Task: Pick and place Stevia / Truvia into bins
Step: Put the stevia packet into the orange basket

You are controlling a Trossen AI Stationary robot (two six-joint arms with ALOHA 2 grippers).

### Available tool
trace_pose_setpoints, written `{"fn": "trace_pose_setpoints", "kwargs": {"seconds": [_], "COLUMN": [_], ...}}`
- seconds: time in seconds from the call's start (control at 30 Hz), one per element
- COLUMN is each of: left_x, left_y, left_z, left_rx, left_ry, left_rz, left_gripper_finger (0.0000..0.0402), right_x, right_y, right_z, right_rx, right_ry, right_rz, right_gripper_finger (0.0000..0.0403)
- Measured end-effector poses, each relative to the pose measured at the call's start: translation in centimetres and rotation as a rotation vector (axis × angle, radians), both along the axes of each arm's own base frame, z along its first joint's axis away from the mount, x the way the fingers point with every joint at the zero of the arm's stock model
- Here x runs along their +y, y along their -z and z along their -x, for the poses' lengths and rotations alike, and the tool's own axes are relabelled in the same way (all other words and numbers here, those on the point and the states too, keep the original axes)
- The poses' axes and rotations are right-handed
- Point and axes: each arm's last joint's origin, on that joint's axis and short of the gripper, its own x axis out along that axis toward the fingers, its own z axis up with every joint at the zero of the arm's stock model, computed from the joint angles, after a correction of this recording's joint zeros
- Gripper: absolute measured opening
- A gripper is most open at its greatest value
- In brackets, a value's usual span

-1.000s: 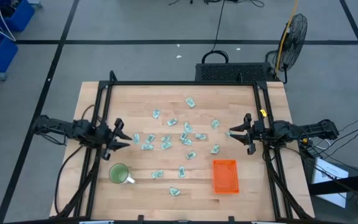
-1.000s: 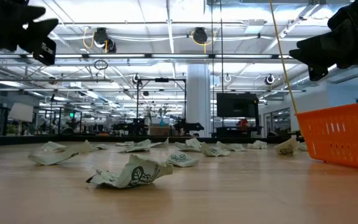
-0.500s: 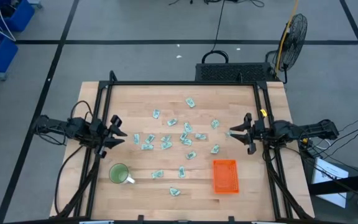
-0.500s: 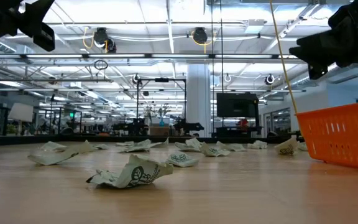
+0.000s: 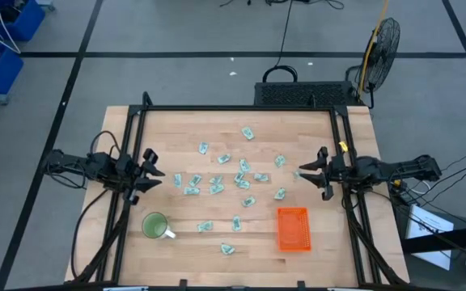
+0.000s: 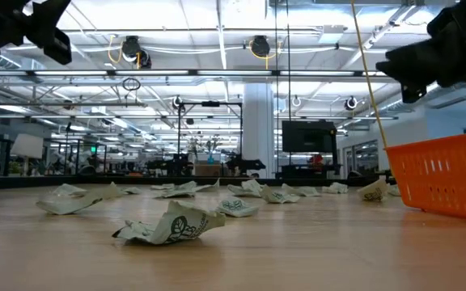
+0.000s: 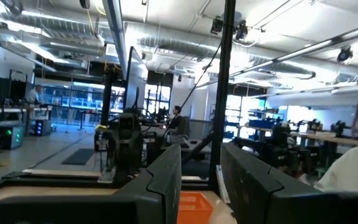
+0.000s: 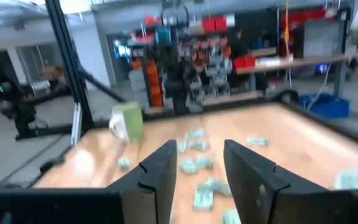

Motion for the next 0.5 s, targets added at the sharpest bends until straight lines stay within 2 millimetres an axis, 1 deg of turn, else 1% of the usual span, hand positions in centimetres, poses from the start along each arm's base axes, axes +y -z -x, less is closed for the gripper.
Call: {"fn": "trace_pose_setpoints", "kwargs": {"seconds": [0.17, 0.23, 0.3, 0.4, 0.5], "left_x": [0.0, 0.0, 0.0, 0.0, 0.1], "left_y": [0.0, 0.0, 0.0, -0.3, -0.5], "left_z": [0.0, 0.0, 0.0, 0.1, 0.2], "left_rx": [-0.001, -0.002, -0.005, -0.036, -0.071], "left_ry": [-0.005, -0.006, -0.005, -0.011, -0.038], "left_rz": [-0.003, -0.003, 0.001, -0.005, -0.041], "left_gripper_finger": [0.0120, 0.0120, 0.0120, 0.0120, 0.0120], "right_x": [-0.3, -0.6, -0.8, -1.0, -1.2], "right_y": [1.0, 1.6, 1.0, -0.8, -1.5], "right_z": [-0.7, -1.0, -1.4, -2.3, -3.2], "right_rx": [0.130, 0.212, 0.266, 0.344, 0.524], "right_ry": [0.049, 0.078, 0.112, 0.130, 0.144], "right_rz": [-0.068, -0.073, -0.070, -0.097, -0.112], "right_gripper_finger": [0.0126, 0.0126, 0.0126, 0.0126, 0.0126]}}
